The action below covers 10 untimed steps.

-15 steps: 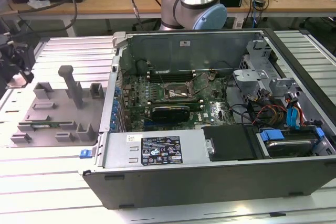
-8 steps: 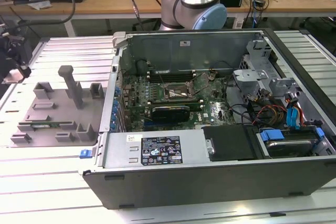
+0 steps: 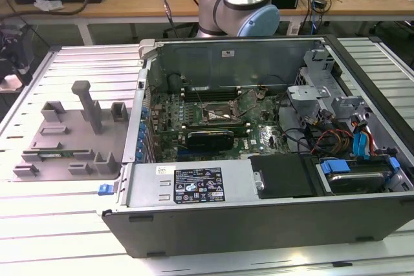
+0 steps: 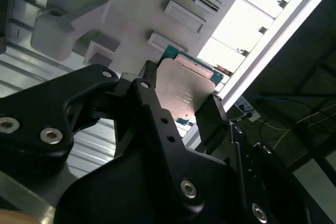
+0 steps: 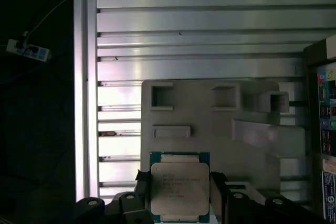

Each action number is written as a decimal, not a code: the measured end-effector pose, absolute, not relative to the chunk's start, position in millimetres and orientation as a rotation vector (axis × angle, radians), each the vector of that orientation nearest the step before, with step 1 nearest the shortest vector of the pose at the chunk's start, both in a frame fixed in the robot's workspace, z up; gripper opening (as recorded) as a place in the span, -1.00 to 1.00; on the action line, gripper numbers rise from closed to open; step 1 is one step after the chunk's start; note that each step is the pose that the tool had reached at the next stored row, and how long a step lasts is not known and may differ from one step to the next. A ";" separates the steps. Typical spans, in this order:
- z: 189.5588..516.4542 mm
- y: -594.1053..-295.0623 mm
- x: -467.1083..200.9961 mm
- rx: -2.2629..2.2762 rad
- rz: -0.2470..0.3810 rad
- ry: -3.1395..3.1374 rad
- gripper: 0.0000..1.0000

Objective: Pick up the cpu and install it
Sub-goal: 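Pick up the cpu and move it towards the insertion slot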

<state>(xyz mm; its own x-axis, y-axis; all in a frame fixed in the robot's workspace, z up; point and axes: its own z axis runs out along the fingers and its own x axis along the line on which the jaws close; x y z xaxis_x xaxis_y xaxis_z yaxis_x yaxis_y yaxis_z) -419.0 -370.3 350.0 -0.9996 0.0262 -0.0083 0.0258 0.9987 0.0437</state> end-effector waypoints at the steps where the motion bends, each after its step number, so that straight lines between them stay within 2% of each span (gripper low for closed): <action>1: 352.0 -370.3 -418.9 0.041 0.068 3.132 0.08; 10: 372.1 -370.3 -418.4 0.041 0.068 3.132 0.08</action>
<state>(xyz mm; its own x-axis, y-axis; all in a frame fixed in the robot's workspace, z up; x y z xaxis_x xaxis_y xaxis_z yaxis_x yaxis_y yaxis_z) -418.4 -370.3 372.1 -0.9996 0.0263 -0.0084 0.0259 0.9987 0.0438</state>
